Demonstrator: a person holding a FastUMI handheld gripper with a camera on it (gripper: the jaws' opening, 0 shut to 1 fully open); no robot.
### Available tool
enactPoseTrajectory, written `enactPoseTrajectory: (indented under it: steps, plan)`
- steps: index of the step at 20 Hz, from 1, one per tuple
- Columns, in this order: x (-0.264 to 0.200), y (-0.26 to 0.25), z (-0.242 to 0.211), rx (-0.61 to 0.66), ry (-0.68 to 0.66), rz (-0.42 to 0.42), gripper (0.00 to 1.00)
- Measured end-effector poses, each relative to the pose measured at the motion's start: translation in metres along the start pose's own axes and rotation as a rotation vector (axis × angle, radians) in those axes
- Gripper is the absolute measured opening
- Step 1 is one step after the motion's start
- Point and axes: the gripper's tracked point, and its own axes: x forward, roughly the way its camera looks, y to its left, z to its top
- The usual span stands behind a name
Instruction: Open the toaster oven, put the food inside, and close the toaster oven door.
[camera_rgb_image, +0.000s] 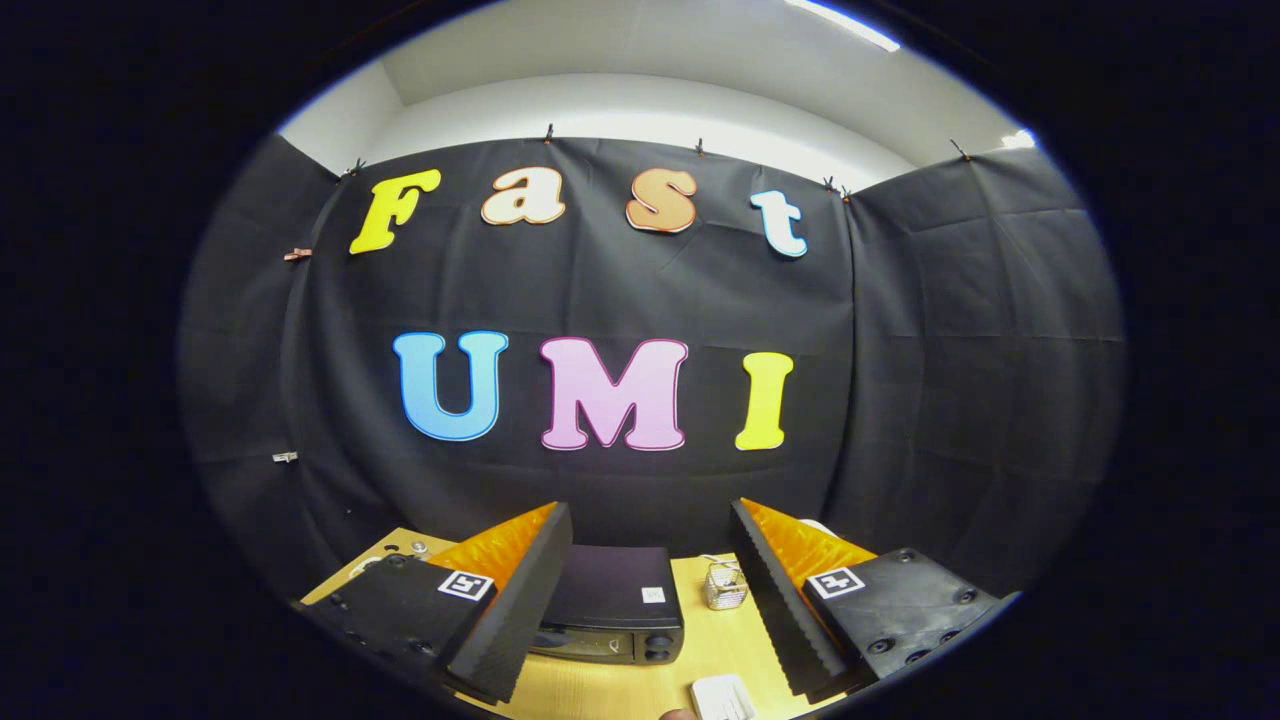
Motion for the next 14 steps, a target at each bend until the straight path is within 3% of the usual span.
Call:
enactPoseTrajectory:
  steps: [14]
  plan:
    - [-0.012, 0.000, 0.003, -0.032, -0.012, -0.002, 0.98]
